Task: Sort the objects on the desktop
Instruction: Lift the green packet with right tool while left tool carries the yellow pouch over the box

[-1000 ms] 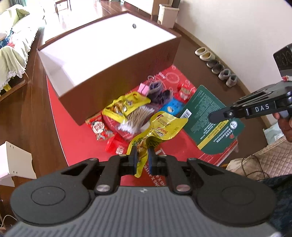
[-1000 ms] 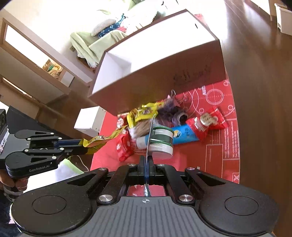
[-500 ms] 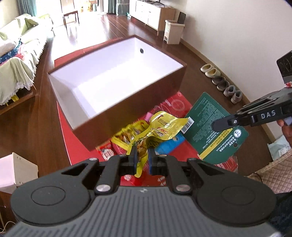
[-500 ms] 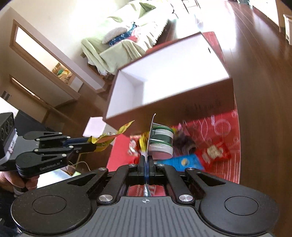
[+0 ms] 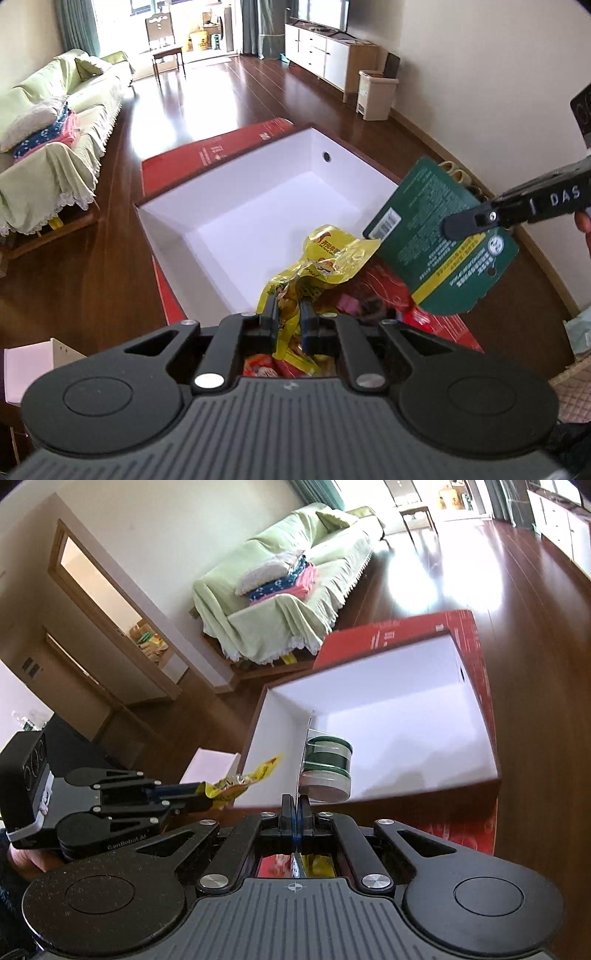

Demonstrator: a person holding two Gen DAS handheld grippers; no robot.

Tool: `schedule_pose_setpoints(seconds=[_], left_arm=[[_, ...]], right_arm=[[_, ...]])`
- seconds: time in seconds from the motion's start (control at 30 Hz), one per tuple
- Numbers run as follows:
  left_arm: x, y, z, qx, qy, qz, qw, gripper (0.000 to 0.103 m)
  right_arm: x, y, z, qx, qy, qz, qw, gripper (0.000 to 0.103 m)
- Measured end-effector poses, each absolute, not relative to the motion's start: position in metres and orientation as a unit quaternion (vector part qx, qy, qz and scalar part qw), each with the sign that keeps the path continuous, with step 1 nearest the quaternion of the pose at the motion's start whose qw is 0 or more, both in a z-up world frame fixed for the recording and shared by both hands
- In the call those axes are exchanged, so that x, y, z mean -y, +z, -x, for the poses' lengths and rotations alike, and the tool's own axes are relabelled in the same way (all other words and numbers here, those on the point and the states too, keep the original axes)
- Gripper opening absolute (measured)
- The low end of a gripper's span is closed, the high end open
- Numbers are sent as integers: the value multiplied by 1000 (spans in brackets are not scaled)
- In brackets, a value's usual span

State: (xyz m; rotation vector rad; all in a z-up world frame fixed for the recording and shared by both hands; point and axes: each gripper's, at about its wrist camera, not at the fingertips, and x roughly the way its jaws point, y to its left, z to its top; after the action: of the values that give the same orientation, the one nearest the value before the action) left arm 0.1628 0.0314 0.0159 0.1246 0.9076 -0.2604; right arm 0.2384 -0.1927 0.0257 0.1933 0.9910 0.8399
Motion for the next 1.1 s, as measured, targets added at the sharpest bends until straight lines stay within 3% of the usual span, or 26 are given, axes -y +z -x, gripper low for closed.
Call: schedule_pose_setpoints(seconds=[0.57,1.1], left_arm=[[-33,3,-234,-440,-116,-65,888,9],[-35,-38,-293,-472,-124,-75,870,9]], right_arm=[[179,17,-302,-455,345,-100,814,0],[164,-30,-366,-496,292,-105,811,0]])
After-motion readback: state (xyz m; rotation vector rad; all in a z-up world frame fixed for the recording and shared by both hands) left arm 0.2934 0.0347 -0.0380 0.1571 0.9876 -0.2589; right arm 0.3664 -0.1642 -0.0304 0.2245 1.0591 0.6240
